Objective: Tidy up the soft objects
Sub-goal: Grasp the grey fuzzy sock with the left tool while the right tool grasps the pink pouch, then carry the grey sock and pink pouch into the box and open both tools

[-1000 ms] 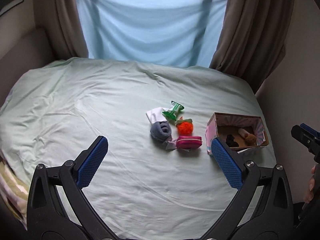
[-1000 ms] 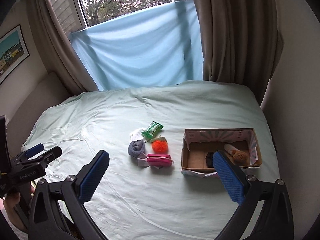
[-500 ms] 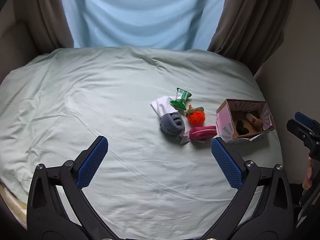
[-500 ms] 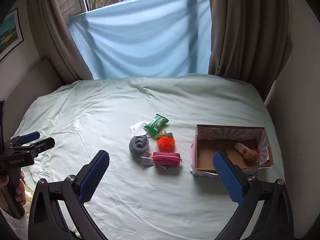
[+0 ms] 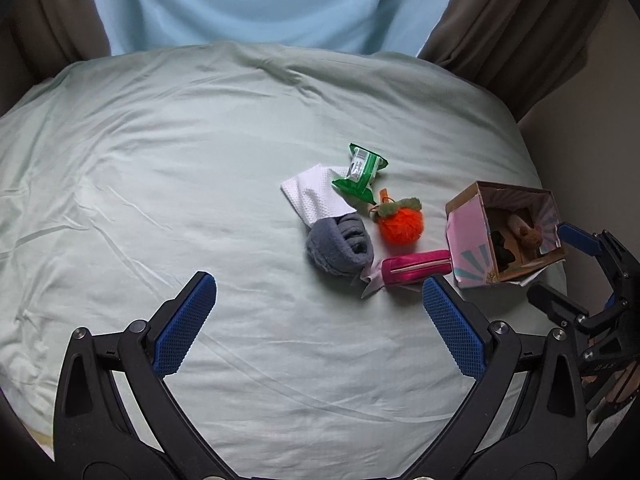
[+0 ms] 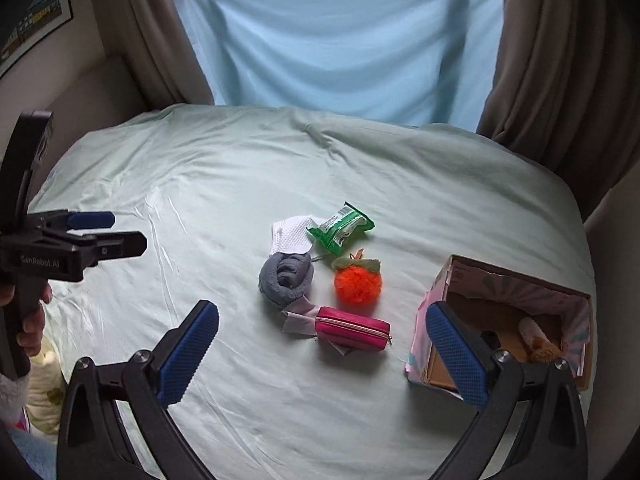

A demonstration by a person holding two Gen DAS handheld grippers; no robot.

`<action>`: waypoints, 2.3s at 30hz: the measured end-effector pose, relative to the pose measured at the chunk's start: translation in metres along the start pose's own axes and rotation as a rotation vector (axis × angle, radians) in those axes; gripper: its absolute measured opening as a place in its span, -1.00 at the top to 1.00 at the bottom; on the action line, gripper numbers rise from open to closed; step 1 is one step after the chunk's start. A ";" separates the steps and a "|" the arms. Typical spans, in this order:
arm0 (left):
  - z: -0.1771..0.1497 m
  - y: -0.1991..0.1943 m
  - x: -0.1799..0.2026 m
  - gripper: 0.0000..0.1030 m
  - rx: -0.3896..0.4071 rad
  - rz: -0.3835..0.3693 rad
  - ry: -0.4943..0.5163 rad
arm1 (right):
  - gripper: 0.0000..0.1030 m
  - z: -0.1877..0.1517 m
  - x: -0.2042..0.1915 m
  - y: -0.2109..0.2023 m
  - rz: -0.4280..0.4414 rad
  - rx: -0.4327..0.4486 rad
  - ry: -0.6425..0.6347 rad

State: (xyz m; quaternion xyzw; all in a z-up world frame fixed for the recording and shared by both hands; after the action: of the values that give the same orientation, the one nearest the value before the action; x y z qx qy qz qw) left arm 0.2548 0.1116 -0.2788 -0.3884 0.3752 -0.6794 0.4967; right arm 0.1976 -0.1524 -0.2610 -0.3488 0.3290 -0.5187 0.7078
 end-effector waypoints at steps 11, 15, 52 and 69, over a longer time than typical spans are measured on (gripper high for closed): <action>0.017 0.128 0.022 -0.99 -0.176 -0.017 -0.017 | -1.00 -0.016 0.017 0.127 0.036 -0.220 -0.308; 0.013 0.168 0.031 -0.99 -0.235 -0.026 -0.034 | -1.00 -0.029 0.018 0.161 0.059 -0.330 -0.381; 0.002 0.200 0.018 0.02 -0.261 -0.065 -0.163 | 0.48 -0.031 0.023 0.191 0.066 -0.487 -0.411; -0.022 0.070 0.005 0.02 -0.113 -0.071 -0.176 | 0.49 -0.010 0.002 0.079 0.032 -0.364 -0.111</action>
State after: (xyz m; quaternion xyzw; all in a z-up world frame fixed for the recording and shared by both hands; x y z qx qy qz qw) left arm 0.2612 0.0933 -0.3501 -0.4873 0.3538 -0.6375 0.4806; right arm 0.2295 -0.1389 -0.3326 -0.4940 0.3830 -0.4193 0.6584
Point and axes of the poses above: each gripper's, at about its wrist camera, not at the fingertips, and y roughly the way its jaws point, x to its right, z to its top, the point moved 1 cm from there along y, roughly the way its jaws point, and after that the axes turned 5 degrees about y, right-handed, at the moved point
